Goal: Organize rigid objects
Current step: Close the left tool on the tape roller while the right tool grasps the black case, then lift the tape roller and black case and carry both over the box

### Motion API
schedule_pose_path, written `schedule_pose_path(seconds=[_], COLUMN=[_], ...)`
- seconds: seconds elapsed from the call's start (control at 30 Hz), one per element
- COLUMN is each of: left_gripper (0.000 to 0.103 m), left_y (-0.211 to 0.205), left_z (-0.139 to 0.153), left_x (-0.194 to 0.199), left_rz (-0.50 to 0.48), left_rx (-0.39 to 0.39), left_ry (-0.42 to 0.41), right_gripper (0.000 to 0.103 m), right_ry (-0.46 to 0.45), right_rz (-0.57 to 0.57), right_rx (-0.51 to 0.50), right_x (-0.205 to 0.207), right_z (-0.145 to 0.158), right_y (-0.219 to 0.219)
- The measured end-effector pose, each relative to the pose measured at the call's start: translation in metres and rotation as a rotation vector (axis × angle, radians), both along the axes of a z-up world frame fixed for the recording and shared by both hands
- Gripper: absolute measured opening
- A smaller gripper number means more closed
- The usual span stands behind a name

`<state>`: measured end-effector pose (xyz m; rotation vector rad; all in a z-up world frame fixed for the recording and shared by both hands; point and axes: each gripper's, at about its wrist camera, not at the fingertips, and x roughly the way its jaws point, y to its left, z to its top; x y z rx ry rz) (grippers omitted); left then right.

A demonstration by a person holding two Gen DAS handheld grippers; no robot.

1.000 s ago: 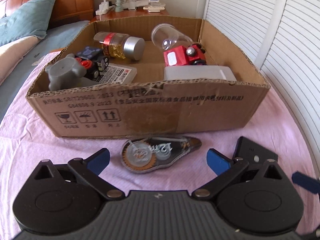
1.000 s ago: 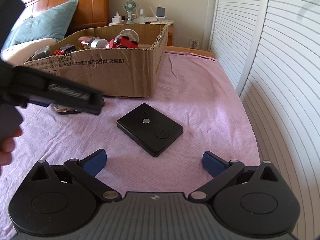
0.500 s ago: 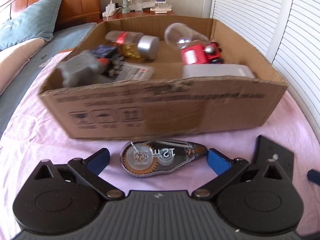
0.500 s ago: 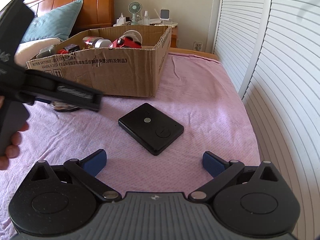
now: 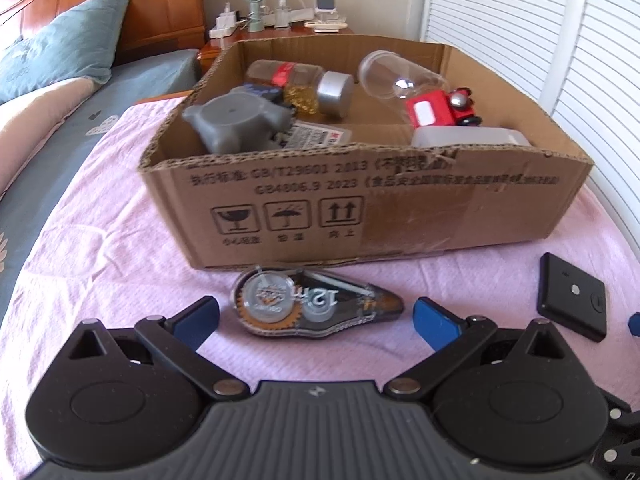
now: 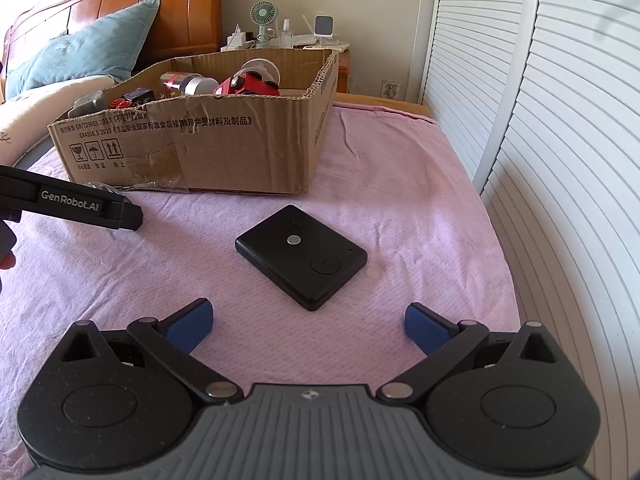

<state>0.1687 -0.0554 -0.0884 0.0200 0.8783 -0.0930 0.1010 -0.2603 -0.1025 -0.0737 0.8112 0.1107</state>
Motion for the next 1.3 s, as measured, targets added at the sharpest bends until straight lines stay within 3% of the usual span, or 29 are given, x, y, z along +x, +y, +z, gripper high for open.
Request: schedule_pose_path(seconds=[0.17, 0.63, 0.87, 1.1, 1.3], left_gripper=[0.089, 0.089, 0.089, 0.09, 0.092], left_y=[-0.001, 0.02, 0.024, 0.028, 0.031], left_z=[0.002, 0.001, 0.001, 0.001, 0.001], left_x=[0.001, -0.001, -0.003, -0.002, 0.004], left_rz=[-0.077, -0.152, -0.179, -0.217, -0.268], left_rx=[0.001, -0.004, -0.004, 0.0, 0.005], left_ry=[-0.024, -0.016, -0.021, -0.03, -0.028], right_gripper=[0.103, 0.103, 0.103, 0.081, 0.081], right_ry=[0.026, 0.021, 0.038, 0.029, 0.041], right_rz=[0.015, 0.127, 0.081, 0.016, 0.02], right_rx=[0.003, 0.044, 0.082, -0.003, -0.005], right_x=[0.002, 0.035, 0.06, 0.062, 0.063], right_z=[0.002, 0.004, 0.007, 0.008, 0.009], right_y=[0.002, 0.036, 0.035, 0.043, 0.042])
